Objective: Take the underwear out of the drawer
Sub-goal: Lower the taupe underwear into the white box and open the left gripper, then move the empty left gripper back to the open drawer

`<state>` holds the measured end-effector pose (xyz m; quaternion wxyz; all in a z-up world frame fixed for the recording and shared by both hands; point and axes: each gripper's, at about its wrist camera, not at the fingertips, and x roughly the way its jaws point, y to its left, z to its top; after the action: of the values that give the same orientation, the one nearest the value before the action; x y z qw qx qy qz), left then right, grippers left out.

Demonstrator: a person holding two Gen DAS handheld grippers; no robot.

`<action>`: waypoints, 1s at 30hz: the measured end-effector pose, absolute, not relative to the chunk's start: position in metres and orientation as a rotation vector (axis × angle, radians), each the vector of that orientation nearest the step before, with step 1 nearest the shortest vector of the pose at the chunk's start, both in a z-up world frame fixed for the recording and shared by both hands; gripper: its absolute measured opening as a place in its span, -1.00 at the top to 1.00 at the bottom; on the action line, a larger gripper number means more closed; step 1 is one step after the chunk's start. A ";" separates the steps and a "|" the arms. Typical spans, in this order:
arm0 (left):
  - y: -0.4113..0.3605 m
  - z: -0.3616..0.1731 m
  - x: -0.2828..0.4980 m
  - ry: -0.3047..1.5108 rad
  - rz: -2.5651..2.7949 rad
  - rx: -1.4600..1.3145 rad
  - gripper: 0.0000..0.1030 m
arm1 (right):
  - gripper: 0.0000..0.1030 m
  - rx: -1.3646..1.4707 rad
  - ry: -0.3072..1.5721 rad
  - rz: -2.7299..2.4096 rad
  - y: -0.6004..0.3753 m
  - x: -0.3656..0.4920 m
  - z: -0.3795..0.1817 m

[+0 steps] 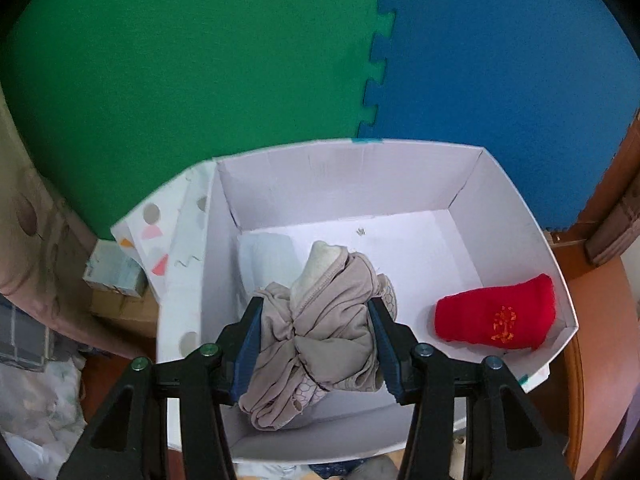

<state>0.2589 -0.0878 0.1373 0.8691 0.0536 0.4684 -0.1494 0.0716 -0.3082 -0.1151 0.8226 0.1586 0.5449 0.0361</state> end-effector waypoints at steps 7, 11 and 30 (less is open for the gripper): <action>-0.092 0.125 0.261 1.004 -0.314 0.152 -0.16 | -0.24 0.338 1.161 0.080 -0.310 0.072 -0.114; -0.093 0.131 0.259 0.984 -0.321 0.174 -0.17 | -0.24 0.336 1.160 0.078 -0.310 0.072 -0.115; -0.023 0.165 0.155 0.850 -0.239 0.183 -0.18 | -0.24 0.302 1.138 0.056 -0.300 0.072 -0.111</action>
<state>0.1552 -0.0229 0.1646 0.9001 0.0883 0.4108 -0.1154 0.0717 -0.3004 -0.1108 0.8315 0.1422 0.5364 0.0264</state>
